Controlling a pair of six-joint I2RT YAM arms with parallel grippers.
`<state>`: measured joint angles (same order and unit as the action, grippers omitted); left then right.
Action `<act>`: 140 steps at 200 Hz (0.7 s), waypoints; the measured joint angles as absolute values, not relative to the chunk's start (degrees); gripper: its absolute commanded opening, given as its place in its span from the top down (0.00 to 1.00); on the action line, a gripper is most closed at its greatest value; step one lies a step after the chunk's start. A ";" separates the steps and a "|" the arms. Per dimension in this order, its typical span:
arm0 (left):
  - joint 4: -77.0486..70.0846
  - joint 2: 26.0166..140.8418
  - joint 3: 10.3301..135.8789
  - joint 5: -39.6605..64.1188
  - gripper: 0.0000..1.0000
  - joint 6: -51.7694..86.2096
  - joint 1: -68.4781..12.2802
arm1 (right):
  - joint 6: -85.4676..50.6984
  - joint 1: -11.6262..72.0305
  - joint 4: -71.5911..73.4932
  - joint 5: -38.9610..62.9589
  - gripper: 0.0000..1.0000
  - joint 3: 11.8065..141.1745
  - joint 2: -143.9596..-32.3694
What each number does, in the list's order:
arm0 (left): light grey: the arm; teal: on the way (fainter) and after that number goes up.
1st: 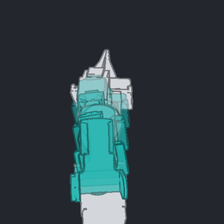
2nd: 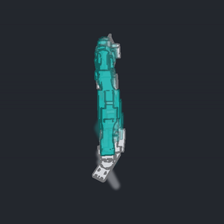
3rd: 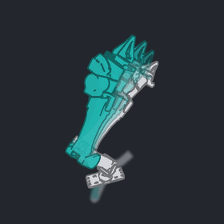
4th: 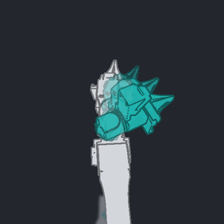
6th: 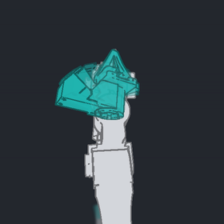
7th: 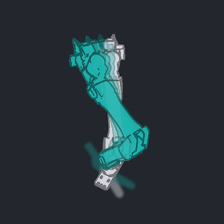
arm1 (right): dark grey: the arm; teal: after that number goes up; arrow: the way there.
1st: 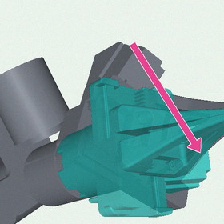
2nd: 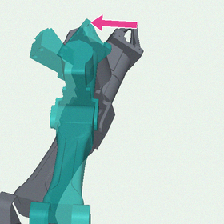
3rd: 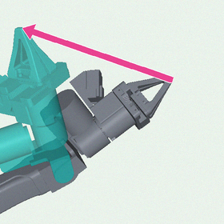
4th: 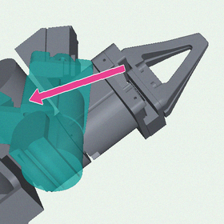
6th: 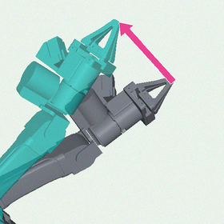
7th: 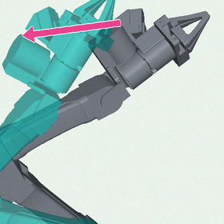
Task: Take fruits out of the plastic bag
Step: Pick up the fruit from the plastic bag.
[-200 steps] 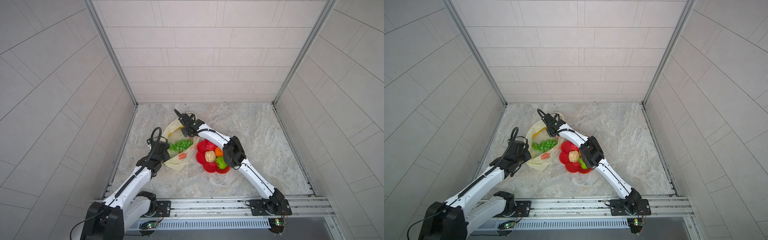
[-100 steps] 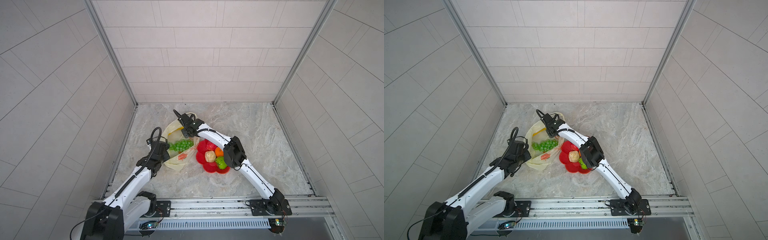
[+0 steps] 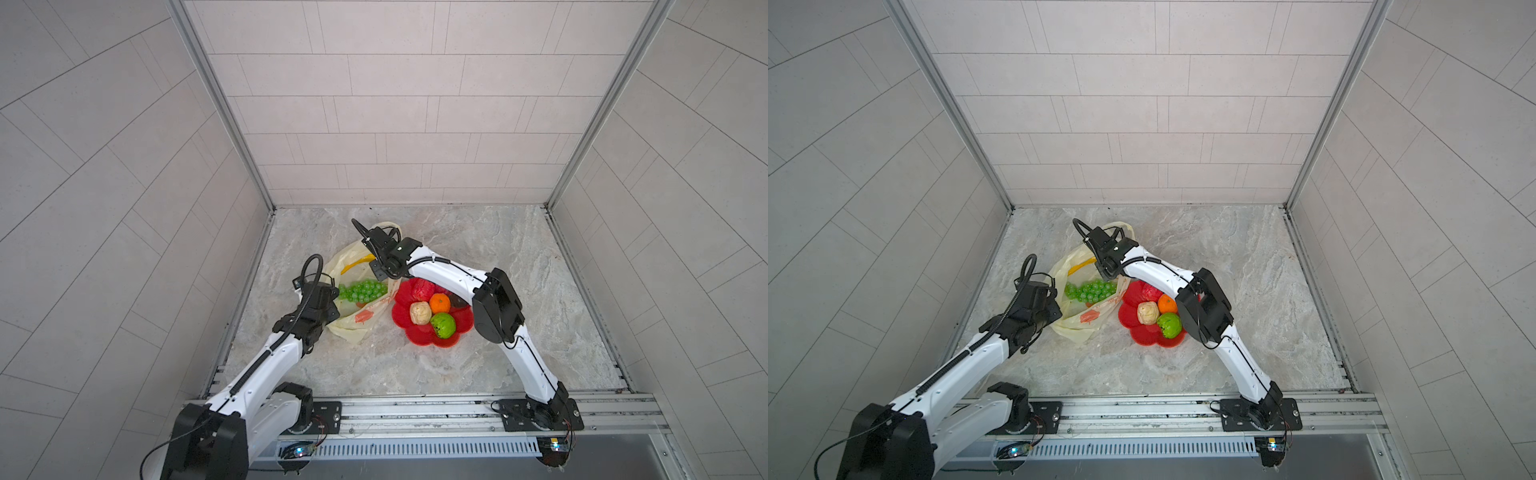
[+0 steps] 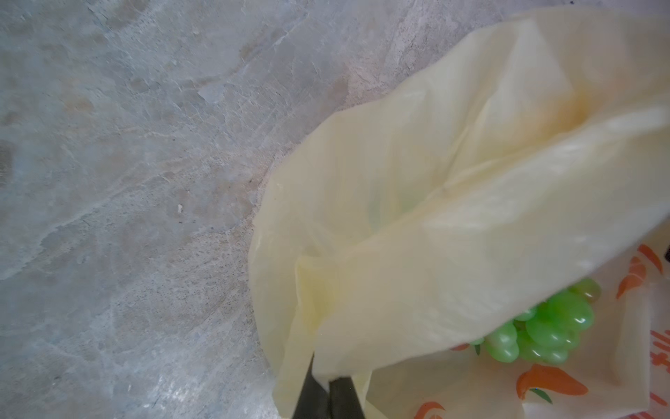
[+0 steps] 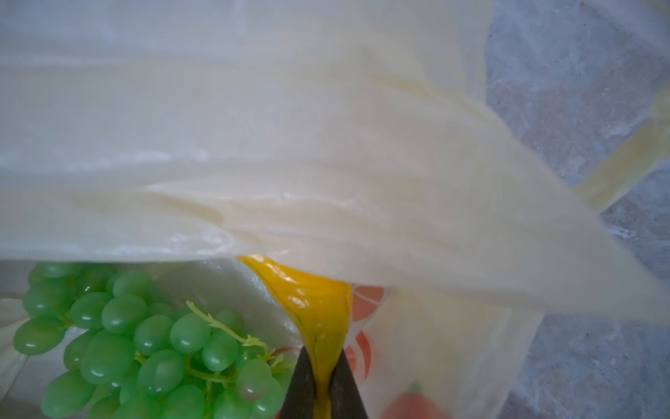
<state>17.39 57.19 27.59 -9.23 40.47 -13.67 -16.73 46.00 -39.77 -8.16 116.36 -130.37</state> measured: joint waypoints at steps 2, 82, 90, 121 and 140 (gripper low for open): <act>17.39 57.19 27.59 -9.23 1.00 40.45 -13.67 | -16.71 46.00 -39.59 -8.19 0.93 116.05 -130.17; 17.43 57.19 27.59 -9.37 1.00 40.45 -13.67 | -15.14 47.29 -35.07 -8.38 0.93 103.28 -124.05; 17.43 57.19 27.59 -9.45 1.00 40.45 -13.67 | -15.00 47.59 -34.63 -8.43 0.93 102.59 -123.96; 17.56 57.19 27.59 -9.80 1.00 40.45 -13.65 | -14.92 48.16 -33.76 -8.56 0.93 99.00 -122.17; 17.76 57.19 27.59 -10.07 1.00 40.45 -13.65 | -14.94 48.21 -33.58 -9.19 0.93 96.92 -119.50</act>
<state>17.76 57.19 27.59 -10.07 40.45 -13.65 -14.94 48.21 -33.58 -9.19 96.92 -119.50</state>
